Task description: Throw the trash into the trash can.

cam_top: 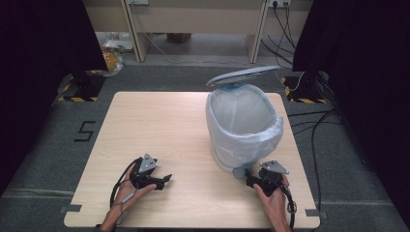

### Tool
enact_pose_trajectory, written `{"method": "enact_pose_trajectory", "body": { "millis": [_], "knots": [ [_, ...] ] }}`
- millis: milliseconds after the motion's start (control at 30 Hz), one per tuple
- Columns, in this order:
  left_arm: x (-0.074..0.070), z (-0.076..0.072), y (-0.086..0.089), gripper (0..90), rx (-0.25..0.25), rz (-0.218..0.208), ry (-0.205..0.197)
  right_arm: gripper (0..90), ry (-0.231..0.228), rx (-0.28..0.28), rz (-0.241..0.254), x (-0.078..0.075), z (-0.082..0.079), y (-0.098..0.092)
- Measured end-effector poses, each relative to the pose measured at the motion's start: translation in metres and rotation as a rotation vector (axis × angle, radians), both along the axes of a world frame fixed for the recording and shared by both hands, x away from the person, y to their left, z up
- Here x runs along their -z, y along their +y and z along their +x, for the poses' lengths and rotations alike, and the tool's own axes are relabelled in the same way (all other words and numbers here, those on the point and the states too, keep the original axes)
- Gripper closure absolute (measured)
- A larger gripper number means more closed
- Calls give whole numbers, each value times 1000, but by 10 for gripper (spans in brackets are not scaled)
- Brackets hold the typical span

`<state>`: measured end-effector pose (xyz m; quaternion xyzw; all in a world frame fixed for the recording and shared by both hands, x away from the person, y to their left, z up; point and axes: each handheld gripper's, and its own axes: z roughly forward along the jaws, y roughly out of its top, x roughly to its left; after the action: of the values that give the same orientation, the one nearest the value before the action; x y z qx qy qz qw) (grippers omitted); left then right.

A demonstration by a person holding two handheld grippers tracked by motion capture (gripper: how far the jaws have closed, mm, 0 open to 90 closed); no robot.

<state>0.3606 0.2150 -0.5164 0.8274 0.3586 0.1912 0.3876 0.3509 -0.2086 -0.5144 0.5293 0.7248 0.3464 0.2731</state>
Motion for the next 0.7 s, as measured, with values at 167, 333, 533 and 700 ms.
{"method": "enact_pose_trajectory", "body": {
  "millis": [167,333,533,700],
  "knots": [
    [7,-1,0,152,1,12,31,183,0,-3,1,0,0,0],
    [8,-2,0,142,2,-16,77,184,2,-3,4,0,0,0],
    [8,-3,-2,142,-1,-17,80,183,5,-5,9,0,1,-1],
    [8,-3,-2,142,-1,-18,80,183,3,-10,7,0,1,-2]
  ]
}}
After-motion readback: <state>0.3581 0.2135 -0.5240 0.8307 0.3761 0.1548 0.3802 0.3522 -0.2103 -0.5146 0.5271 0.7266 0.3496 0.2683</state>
